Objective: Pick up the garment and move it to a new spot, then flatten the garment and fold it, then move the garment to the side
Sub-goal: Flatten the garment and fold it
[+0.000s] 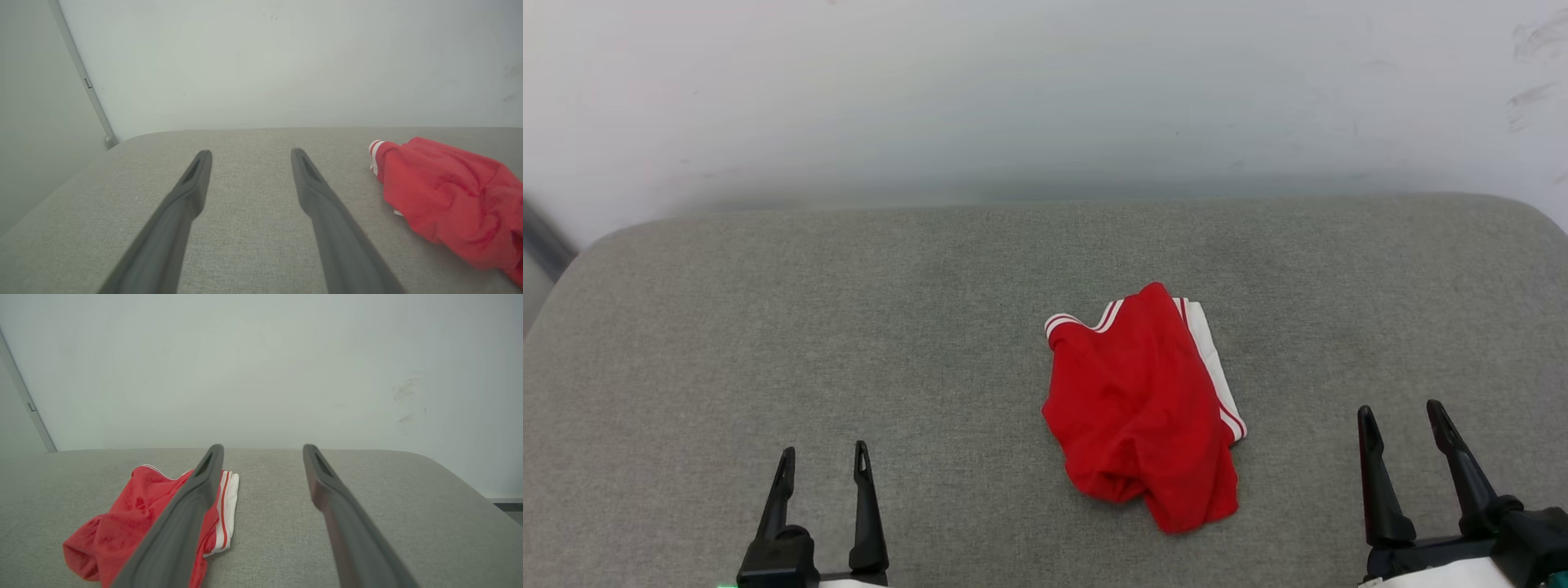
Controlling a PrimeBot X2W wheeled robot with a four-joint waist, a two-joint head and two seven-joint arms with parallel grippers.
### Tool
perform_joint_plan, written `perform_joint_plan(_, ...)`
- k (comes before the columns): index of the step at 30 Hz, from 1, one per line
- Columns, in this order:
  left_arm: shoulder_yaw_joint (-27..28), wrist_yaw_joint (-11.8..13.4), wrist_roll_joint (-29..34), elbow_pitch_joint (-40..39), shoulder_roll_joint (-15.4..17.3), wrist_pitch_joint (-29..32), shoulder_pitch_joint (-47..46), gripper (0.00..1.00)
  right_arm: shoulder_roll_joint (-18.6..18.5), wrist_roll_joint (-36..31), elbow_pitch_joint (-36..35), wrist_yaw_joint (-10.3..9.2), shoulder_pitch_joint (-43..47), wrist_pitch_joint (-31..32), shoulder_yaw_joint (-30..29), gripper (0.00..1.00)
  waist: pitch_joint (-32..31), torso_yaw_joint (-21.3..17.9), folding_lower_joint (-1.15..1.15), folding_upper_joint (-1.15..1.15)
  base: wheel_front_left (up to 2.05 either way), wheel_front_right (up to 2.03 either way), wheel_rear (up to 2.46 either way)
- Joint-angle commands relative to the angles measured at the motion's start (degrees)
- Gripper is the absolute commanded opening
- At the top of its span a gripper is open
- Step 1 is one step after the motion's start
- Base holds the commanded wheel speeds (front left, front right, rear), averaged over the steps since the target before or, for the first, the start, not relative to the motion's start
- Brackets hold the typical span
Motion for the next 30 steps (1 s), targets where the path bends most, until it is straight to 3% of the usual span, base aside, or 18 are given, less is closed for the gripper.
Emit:
perform_joint_plan(1, 0.6, -0.4, 0.6, 0.1, -0.7, -0.1, 0.8, 1.0, 0.1, 0.5, 0.1, -0.04, 0.8, -0.1, 0.2, 1.0, -0.2, 0.0, 0.01, 0.0, 0.0, 0.0, 0.0)
perform_joint_plan(8, 2.9, -2.9, 2.4, 0.6, -2.5, -0.1, 1.6, 1.0, 0.1, 0.7, 0.2, -0.04, -0.1, -0.1, 0.5, 1.0, -0.5, -0.1, 0.01, 0.0, 0.0, 0.0, 0.0)
perform_joint_plan(18, 5.5, -5.9, 3.7, 0.6, -4.2, -0.1, -0.8, 1.0, 0.1, -5.0, -4.0, -0.04, -20.3, -0.1, 0.0, 1.0, 2.2, -0.3, 0.01, 0.0, 0.0, 0.0, 0.0)
perform_joint_plan(23, 6.4, -6.6, 4.5, 0.5, -4.6, -0.2, -1.6, 1.0, -3.5, -6.1, -0.4, -0.04, -30.3, -0.1, 3.1, 1.0, 3.7, -0.1, 0.01, 0.0, 0.0, 0.0, 0.0)
perform_joint_plan(26, 7.0, -7.0, 4.8, 0.2, -5.0, -0.2, -2.2, 1.0, -8.6, -6.1, 7.4, -0.04, -37.1, 0.3, 8.7, 1.0, 4.8, -0.3, 0.01, 0.0, 0.0, 0.0, 0.0)
perform_joint_plan(30, 7.5, -7.3, 5.4, -0.3, -5.5, -0.2, -3.0, 1.0, -14.4, -0.6, 17.1, -0.04, -47.1, 10.1, 18.6, 1.0, 6.6, -0.3, 0.01, 0.0, 0.0, 0.0, 0.0)
